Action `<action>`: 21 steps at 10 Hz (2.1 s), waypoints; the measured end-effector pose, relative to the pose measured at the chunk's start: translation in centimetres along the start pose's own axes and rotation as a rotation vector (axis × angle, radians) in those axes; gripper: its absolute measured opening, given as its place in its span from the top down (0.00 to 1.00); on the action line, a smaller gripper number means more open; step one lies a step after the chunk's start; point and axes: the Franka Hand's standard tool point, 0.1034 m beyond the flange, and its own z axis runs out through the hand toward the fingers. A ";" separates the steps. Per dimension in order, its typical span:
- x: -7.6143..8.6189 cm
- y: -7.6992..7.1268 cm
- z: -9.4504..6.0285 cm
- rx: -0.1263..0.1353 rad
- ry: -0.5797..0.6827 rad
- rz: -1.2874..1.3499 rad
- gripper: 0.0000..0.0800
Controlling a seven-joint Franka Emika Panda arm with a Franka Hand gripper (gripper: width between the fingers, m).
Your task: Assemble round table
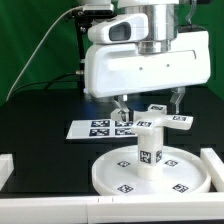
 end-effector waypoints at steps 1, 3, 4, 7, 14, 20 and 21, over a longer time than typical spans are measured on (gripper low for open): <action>0.0 0.1 0.0 0.000 0.000 0.015 0.21; -0.1 0.4 0.0 0.000 0.000 0.083 0.37; -0.1 0.4 0.0 0.000 0.000 0.188 0.48; -0.1 0.5 0.0 0.000 0.000 0.414 0.48; -0.4 0.6 0.1 0.011 0.010 1.273 0.47; -0.4 0.3 0.1 0.039 0.002 1.810 0.48; -0.4 0.3 0.0 0.040 0.003 1.773 0.48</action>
Offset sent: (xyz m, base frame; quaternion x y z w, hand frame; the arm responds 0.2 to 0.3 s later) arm 0.0000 0.0000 0.0000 0.0000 0.0000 0.1938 0.9810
